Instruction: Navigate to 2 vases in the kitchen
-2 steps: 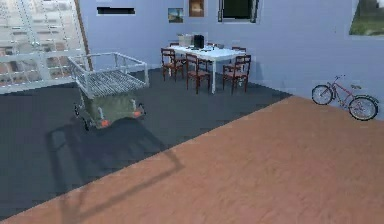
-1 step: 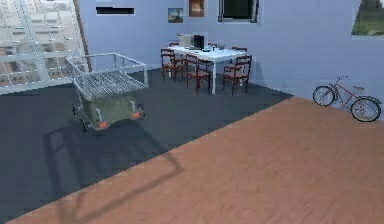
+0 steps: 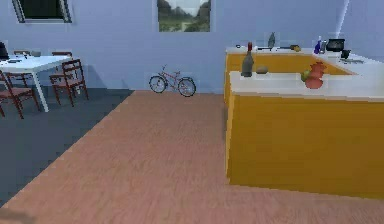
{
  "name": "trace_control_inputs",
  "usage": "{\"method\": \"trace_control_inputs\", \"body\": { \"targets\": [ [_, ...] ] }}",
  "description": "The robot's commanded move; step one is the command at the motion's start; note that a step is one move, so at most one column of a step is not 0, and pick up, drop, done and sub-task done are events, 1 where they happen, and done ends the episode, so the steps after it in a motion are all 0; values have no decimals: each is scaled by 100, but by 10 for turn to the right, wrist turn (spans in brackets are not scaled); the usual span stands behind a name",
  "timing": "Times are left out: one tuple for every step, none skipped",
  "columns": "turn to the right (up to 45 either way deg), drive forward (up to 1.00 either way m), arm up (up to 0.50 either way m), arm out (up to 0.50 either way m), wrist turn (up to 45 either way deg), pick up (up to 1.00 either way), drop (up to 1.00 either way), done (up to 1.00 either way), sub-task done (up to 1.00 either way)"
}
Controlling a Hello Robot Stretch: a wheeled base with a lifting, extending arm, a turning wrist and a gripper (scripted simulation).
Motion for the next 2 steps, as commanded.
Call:
{"method": "trace_control_inputs", "body": {
  "targets": [
    [30, 0, 0, 0, 0, 0, 0, 0, 0],
    [0, 95, 0, 0, 0, 0, 0, 0, 0]
  ]
}}
